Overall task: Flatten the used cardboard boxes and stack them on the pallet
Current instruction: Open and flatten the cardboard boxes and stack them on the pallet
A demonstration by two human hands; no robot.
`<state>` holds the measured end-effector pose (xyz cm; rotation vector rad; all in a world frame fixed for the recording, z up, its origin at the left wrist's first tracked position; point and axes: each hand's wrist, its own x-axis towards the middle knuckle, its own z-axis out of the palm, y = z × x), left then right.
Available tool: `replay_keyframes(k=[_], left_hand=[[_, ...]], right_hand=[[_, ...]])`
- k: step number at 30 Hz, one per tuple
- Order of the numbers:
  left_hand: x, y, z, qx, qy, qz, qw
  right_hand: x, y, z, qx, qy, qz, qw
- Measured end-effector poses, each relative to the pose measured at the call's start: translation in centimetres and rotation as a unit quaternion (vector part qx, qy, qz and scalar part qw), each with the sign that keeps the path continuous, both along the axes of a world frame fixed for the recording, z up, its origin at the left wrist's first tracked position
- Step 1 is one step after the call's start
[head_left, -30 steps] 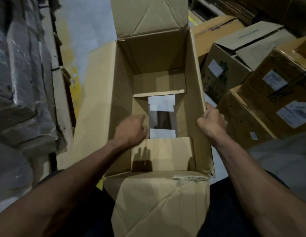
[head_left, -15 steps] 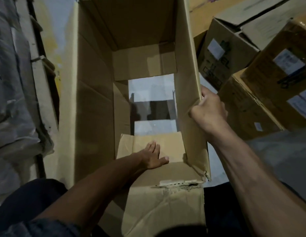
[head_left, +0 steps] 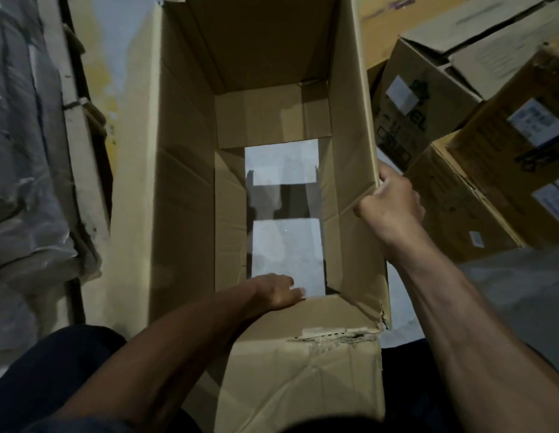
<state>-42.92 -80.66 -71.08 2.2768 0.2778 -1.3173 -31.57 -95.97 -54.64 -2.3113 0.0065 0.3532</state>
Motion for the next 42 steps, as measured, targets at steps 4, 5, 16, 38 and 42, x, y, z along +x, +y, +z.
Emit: replay_keyframes(k=[4, 5, 16, 38, 42], left_hand=[[0.9, 2.0, 5.2, 0.183, -0.261, -0.151, 0.936], [1.0, 2.6, 6.4, 0.230, -0.289, -0.163, 0.915], [-0.9, 12.9, 15.1, 0.391, -0.384, 0.211, 0.810], [-0.5, 16.2, 13.2, 0.101, -0.345, 0.441, 0.823], [-2.7, 15.3, 11.5, 0.073, -0.352, 0.464, 0.809]], right_hand=[[0.3, 0.2, -0.2, -0.006, -0.012, -0.014, 1.000], [0.2, 0.4, -0.3, -0.006, -0.008, -0.016, 1.000], [-1.3, 0.1, 0.3, -0.009, -0.007, -0.032, 0.999], [-2.9, 1.5, -1.7, -0.068, 0.023, -0.011, 0.997], [-1.8, 1.5, -0.9, -0.108, 0.014, -0.015, 0.994]])
